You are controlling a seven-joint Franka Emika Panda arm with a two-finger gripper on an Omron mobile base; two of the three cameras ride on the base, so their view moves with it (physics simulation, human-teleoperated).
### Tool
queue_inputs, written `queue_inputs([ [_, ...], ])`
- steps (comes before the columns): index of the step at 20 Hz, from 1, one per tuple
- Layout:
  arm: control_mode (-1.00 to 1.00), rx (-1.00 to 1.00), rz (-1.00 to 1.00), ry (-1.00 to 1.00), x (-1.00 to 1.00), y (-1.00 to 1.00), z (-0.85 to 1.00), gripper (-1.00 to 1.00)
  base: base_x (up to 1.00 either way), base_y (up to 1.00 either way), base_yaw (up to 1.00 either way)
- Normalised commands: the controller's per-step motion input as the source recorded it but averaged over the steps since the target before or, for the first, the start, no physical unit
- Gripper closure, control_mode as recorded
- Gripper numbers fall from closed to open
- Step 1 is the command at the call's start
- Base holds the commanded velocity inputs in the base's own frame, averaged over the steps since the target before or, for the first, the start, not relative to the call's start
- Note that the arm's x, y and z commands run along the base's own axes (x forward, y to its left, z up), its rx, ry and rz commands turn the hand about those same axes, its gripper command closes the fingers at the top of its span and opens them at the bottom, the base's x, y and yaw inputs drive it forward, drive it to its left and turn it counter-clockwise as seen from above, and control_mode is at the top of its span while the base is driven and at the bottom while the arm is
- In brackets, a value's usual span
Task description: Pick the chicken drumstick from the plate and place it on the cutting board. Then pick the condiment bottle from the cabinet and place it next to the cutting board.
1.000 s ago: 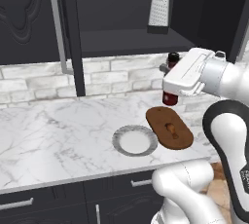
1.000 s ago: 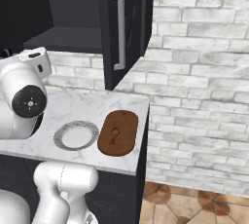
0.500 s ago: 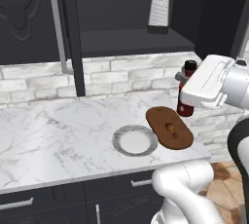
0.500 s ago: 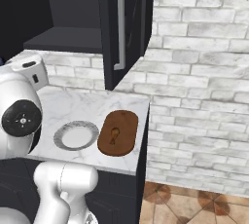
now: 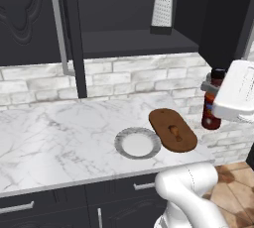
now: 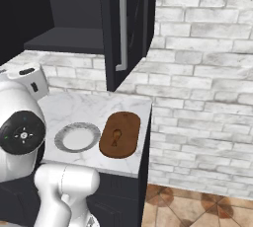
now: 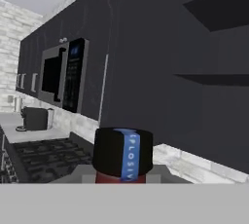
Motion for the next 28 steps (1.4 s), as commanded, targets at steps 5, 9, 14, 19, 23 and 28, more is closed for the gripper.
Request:
queue_inputs([
  [5,-1.0,0.0,0.07,-0.01,-0.37,-0.14,-0.35,1.0,0.0,0.0,0.0],
  [9,-1.0,0.01,0.09,-0.04,-0.34,-0.16,-0.42,1.0,0.0,0.0,0.0],
  [14,-1.0,0.03,0.11,-0.08,-0.31,-0.18,-0.5,1.0,0.0,0.0,0.0],
  [19,-1.0,0.06,0.13,-0.11,-0.17,-0.22,-0.56,1.0,0.0,0.0,0.0],
  [23,-1.0,0.09,0.14,-0.11,-0.12,-0.28,-0.61,1.0,0.0,0.0,0.0],
  [28,-1.0,0.11,0.13,-0.08,-0.15,-0.34,-0.64,1.0,0.0,0.0,0.0],
])
